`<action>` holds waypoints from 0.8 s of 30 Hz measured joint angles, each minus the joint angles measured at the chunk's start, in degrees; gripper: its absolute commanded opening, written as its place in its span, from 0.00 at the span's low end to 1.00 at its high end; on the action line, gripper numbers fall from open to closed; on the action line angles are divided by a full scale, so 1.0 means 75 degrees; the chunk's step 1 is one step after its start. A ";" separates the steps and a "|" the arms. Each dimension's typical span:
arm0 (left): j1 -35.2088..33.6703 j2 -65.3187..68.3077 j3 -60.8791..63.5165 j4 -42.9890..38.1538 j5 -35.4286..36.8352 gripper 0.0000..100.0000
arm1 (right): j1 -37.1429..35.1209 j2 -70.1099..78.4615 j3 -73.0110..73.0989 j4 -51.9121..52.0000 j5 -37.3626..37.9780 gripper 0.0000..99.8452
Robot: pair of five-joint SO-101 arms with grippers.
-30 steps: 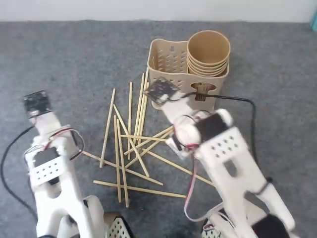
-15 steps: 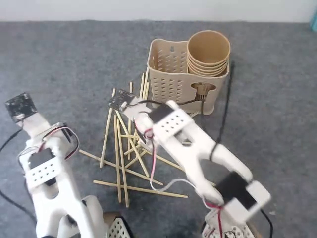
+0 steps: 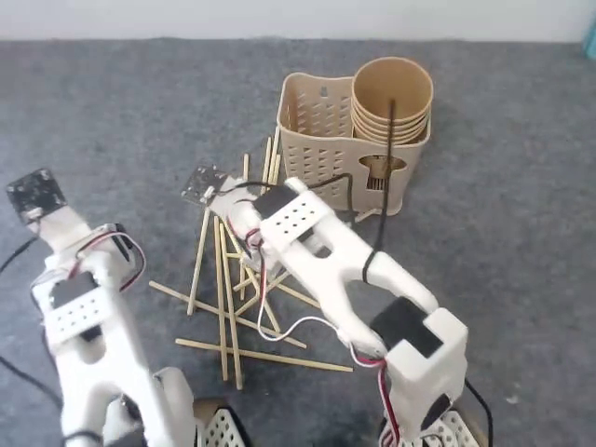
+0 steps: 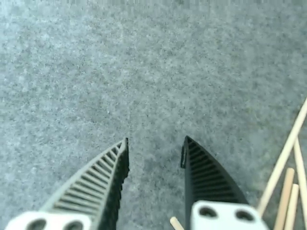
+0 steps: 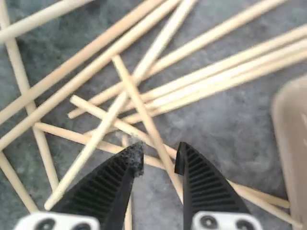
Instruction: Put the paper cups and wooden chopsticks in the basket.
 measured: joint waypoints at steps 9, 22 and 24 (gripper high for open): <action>0.0000 0.2942 -0.2051 0.0574 0.0000 0.17 | -0.0070 0.0809 -0.0246 -0.0094 0.0410 0.13; 0.0000 0.3974 -0.2954 0.1078 0.0000 0.17 | -0.0070 0.0738 -0.0258 0.0023 0.0469 0.01; 0.0000 0.3974 -0.2954 0.1078 0.0000 0.17 | -0.0070 0.0574 -0.0258 0.0234 0.0469 0.01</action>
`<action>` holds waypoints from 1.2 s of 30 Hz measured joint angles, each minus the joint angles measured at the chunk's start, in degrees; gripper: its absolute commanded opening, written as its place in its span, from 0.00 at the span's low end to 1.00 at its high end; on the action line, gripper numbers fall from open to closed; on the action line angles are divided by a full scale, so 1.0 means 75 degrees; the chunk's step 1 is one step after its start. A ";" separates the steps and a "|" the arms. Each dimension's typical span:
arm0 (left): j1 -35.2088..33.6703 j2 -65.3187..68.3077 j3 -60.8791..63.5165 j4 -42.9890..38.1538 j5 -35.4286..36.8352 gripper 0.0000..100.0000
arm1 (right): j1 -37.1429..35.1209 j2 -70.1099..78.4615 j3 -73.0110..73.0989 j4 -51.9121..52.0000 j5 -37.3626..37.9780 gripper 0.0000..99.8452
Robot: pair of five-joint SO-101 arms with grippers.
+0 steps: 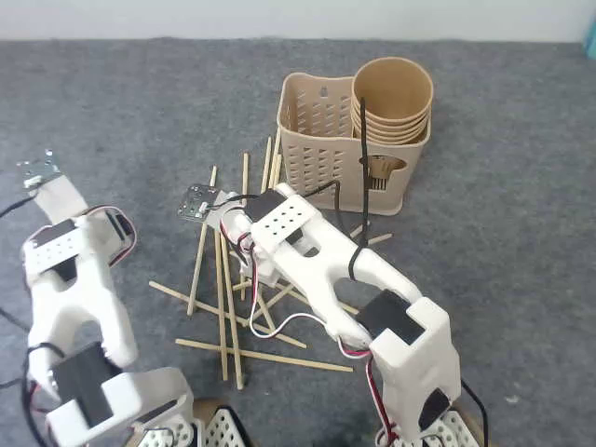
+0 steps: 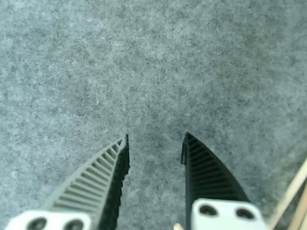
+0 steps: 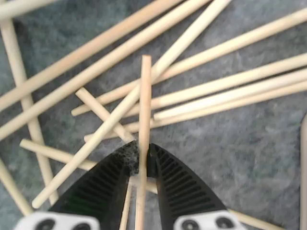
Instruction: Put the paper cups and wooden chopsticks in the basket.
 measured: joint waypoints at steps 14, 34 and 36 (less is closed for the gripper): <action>0.0000 0.0000 0.0000 0.0000 0.0000 0.17 | 0.0035 -0.3528 0.0000 0.1125 -0.0457 0.01; 0.0809 -0.1090 0.1090 -0.0375 -0.0563 0.17 | 0.1289 -0.8615 0.0012 0.0246 -0.2438 0.01; 0.0844 -0.1090 0.1090 -0.0375 -0.0621 0.18 | 0.1383 -0.9201 0.0164 0.0234 -0.2743 0.01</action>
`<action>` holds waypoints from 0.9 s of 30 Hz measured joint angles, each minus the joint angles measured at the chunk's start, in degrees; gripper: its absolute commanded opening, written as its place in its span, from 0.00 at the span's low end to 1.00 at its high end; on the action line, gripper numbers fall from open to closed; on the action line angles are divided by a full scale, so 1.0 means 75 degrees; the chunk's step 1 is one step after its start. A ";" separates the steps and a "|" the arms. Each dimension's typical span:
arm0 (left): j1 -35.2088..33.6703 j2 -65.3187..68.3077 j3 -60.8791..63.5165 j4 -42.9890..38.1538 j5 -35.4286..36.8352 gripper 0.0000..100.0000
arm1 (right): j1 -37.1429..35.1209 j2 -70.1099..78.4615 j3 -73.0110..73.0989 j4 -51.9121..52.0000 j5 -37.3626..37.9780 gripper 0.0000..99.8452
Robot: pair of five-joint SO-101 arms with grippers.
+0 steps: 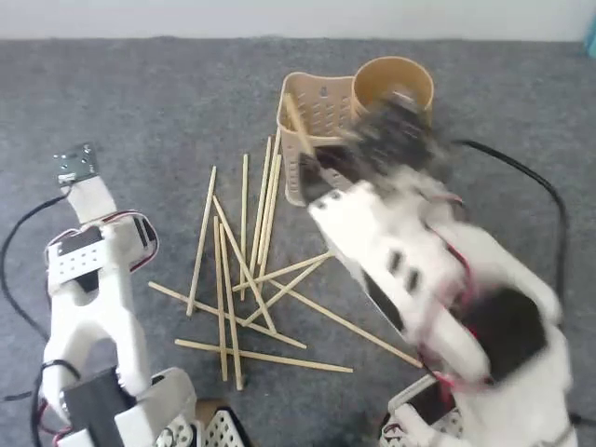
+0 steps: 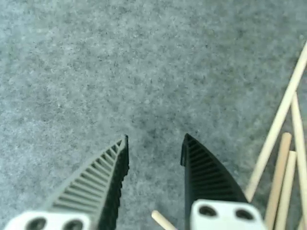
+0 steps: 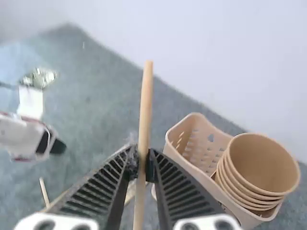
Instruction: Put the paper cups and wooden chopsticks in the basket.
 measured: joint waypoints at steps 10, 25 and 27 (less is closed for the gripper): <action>0.1489 0.0000 0.0000 0.0633 -0.0785 0.18 | 0.1407 -0.3563 0.2848 -0.1418 -0.1090 0.01; 0.2086 0.1160 -0.1090 0.0422 -0.1747 0.18 | 0.2989 -0.7607 0.7361 -0.1758 -0.1160 0.01; 0.2086 0.1629 -0.1430 0.0422 -0.1770 0.18 | 0.3095 -0.7619 0.7619 -0.1758 -0.1160 0.01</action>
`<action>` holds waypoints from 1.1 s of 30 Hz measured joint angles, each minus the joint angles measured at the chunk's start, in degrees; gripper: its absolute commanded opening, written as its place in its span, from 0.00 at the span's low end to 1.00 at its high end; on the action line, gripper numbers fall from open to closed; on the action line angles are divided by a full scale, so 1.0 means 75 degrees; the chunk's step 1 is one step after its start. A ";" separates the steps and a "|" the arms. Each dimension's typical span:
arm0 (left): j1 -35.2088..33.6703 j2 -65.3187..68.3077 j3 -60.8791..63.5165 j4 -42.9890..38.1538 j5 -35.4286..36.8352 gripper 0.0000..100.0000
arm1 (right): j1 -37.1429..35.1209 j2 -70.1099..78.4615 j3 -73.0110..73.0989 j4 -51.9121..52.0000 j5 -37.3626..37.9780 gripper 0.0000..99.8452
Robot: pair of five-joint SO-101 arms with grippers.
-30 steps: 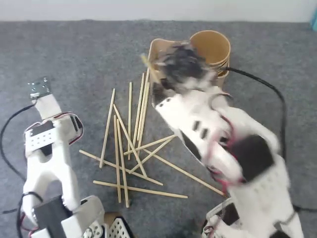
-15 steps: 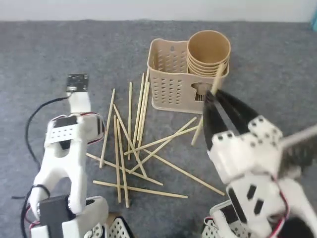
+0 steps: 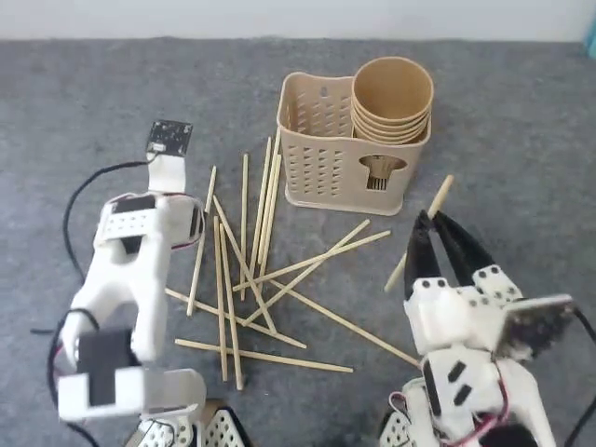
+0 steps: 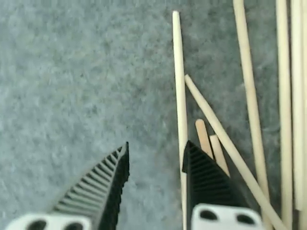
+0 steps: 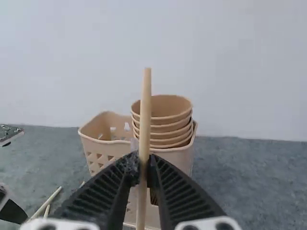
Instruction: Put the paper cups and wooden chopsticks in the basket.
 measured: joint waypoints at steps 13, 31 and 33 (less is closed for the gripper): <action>0.0000 0.1793 -0.1723 -0.0047 -0.1020 0.17 | 0.0059 0.0000 0.0199 0.0035 -0.0012 0.01; 0.0176 0.2391 -0.2954 0.0340 -0.1043 0.18 | 0.0047 0.0000 0.0234 0.0035 -0.0012 0.01; 0.0305 0.2391 -0.2954 0.0340 -0.1043 0.18 | 0.0047 0.0000 0.0422 0.0035 -0.0012 0.01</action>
